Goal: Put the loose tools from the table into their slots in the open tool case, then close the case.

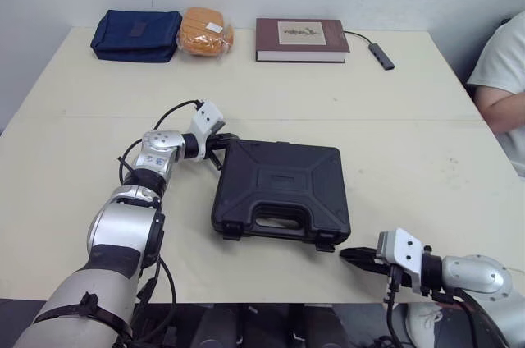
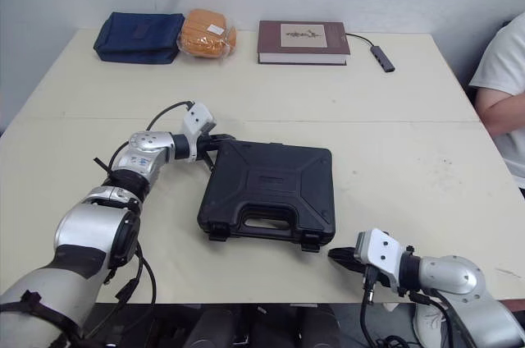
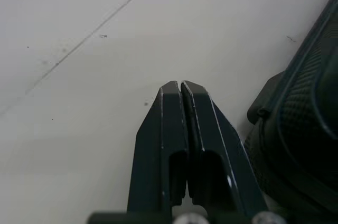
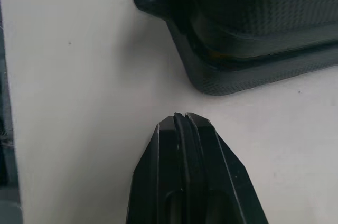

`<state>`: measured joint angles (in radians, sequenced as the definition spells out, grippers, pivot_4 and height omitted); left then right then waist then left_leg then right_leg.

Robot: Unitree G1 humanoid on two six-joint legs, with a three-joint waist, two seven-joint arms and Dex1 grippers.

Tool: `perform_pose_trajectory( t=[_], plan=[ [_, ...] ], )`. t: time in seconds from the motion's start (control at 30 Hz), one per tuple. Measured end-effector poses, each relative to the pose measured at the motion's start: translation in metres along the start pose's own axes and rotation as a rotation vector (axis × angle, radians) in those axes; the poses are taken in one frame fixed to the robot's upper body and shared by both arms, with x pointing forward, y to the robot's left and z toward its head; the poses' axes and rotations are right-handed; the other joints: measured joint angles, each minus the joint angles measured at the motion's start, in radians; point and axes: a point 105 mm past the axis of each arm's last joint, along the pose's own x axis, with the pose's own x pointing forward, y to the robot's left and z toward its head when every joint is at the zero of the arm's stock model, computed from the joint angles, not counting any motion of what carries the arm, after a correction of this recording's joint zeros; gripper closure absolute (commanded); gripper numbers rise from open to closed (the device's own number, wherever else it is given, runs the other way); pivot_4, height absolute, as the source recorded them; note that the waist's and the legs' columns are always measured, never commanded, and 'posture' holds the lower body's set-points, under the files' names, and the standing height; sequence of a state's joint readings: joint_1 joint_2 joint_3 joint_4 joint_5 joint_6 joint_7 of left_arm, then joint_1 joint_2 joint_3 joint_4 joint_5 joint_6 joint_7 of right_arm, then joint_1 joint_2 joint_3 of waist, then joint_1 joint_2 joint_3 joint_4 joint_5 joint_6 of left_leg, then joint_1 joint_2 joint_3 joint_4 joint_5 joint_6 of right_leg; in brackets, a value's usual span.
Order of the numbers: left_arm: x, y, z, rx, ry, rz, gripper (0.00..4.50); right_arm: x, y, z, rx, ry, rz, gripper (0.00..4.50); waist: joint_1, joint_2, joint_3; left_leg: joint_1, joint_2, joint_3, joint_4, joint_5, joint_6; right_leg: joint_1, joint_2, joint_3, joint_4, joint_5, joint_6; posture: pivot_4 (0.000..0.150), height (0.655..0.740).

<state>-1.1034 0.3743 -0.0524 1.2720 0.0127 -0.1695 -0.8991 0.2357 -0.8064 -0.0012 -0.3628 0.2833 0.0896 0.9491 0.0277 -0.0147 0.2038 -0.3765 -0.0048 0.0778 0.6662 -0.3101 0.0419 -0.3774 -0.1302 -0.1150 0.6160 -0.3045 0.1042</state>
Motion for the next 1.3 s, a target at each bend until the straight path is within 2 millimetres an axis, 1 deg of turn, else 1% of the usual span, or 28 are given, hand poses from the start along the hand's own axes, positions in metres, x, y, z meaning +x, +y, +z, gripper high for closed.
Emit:
perform_pose_trajectory(
  t=[0.13,0.17,0.23,0.3,0.5,0.57,0.6,0.77,0.9,1.0,1.13,1.2,1.23,1.3],
  plan=[
    [-0.002,-0.007,0.004,-0.002,-0.037,-0.070,4.48,0.009,-0.004,0.001,-0.008,-0.028,-0.034,4.50,-0.002,-0.003,-0.001,0.000,0.000,0.000,0.001,0.000,0.000,0.000,0.000,0.000,0.000,0.000,0.000,0.150,0.7400],
    [-0.004,-0.007,0.005,-0.001,-0.045,-0.085,4.48,0.011,-0.004,0.002,-0.011,-0.036,-0.040,4.50,-0.004,-0.003,-0.001,0.000,0.000,0.000,0.001,0.000,0.000,0.000,0.000,0.000,0.001,0.000,0.000,0.150,0.7400],
    [-0.012,-0.009,0.000,-0.009,-0.051,-0.121,4.48,0.015,-0.006,0.002,-0.018,-0.047,-0.053,4.50,-0.012,-0.003,-0.001,0.001,0.000,0.000,0.000,0.000,0.000,0.000,0.000,0.001,0.001,0.000,0.000,0.150,0.7400],
    [-0.022,-0.013,-0.006,-0.025,-0.068,-0.167,4.48,0.017,-0.013,0.003,-0.045,-0.054,-0.079,4.50,-0.018,-0.003,-0.001,0.001,0.000,0.000,0.000,0.000,-0.001,0.000,0.000,0.001,0.002,0.000,0.000,0.150,0.7400],
    [-0.039,-0.025,-0.017,-0.013,-0.088,-0.260,4.48,0.019,-0.033,0.003,-0.081,-0.054,-0.149,4.50,-0.018,-0.003,-0.001,0.001,0.000,0.000,0.001,0.000,0.000,0.000,-0.001,0.002,0.003,0.000,0.000,0.150,0.7400],
    [-0.041,-0.032,-0.019,-0.007,-0.101,-0.283,4.48,0.020,-0.039,0.004,-0.093,-0.050,-0.168,4.50,-0.018,-0.003,-0.001,0.001,0.000,0.000,0.001,0.000,0.000,0.000,-0.001,0.005,0.002,0.000,0.000,0.150,0.7400],
    [-0.044,-0.039,-0.021,-0.013,-0.114,-0.303,4.48,0.021,-0.045,0.004,-0.101,-0.050,-0.195,4.50,-0.017,-0.003,-0.001,0.001,0.000,0.000,0.001,0.000,0.000,0.000,-0.001,0.008,0.002,0.000,0.000,0.150,0.7400],
    [-0.062,-0.053,-0.028,-0.048,-0.116,-0.287,4.48,0.021,-0.049,0.003,-0.104,-0.039,-0.234,4.50,-0.020,-0.003,-0.001,0.001,0.000,-0.001,0.000,0.000,0.000,0.001,-0.001,0.010,0.002,0.000,-0.001,0.150,0.7400],
    [-0.069,-0.056,-0.027,-0.088,-0.113,-0.255,4.48,0.016,-0.050,0.002,-0.106,-0.010,-0.240,4.50,-0.008,-0.003,-0.002,0.001,0.000,-0.002,0.001,-0.001,-0.001,0.001,-0.002,0.009,0.002,0.000,-0.001,0.150,0.7400],
    [-0.066,-0.048,-0.025,-0.116,-0.105,-0.175,4.48,0.010,-0.051,0.001,-0.086,0.036,-0.247,4.50,0.001,-0.003,-0.002,0.001,0.000,-0.003,0.001,-0.001,-0.001,0.001,-0.003,0.008,-0.003,0.000,-0.001,0.150,0.7400],
    [-0.047,-0.030,-0.014,-0.115,-0.090,-0.082,4.48,0.009,-0.048,0.004,-0.055,0.064,-0.252,4.50,0.003,-0.003,-0.002,0.001,0.000,-0.004,0.000,-0.001,-0.001,0.002,-0.002,0.007,-0.003,0.000,-0.001,0.150,0.7400],
    [-0.037,-0.029,-0.010,-0.107,-0.087,-0.075,4.48,0.011,-0.046,0.007,-0.046,0.071,-0.247,4.50,0.000,-0.003,-0.002,0.000,0.000,-0.004,-0.001,-0.001,-0.001,0.002,-0.001,0.007,-0.003,0.000,-0.001,0.150,0.7400],
    [-0.029,-0.030,-0.010,-0.111,-0.080,-0.081,4.48,0.012,-0.045,0.009,-0.042,0.075,-0.243,4.50,-0.001,-0.003,-0.002,0.000,0.000,-0.004,-0.001,-0.001,-0.001,0.002,-0.001,0.007,-0.001,0.000,-0.001,0.150,0.7400],
    [-0.020,-0.033,-0.010,-0.119,-0.065,-0.101,4.48,0.016,-0.044,0.011,-0.036,0.073,-0.242,4.50,-0.005,-0.003,-0.002,0.000,0.000,-0.003,-0.001,-0.001,-0.001,0.001,0.000,0.006,-0.001,0.000,-0.001,0.150,0.7400]
  ],
)
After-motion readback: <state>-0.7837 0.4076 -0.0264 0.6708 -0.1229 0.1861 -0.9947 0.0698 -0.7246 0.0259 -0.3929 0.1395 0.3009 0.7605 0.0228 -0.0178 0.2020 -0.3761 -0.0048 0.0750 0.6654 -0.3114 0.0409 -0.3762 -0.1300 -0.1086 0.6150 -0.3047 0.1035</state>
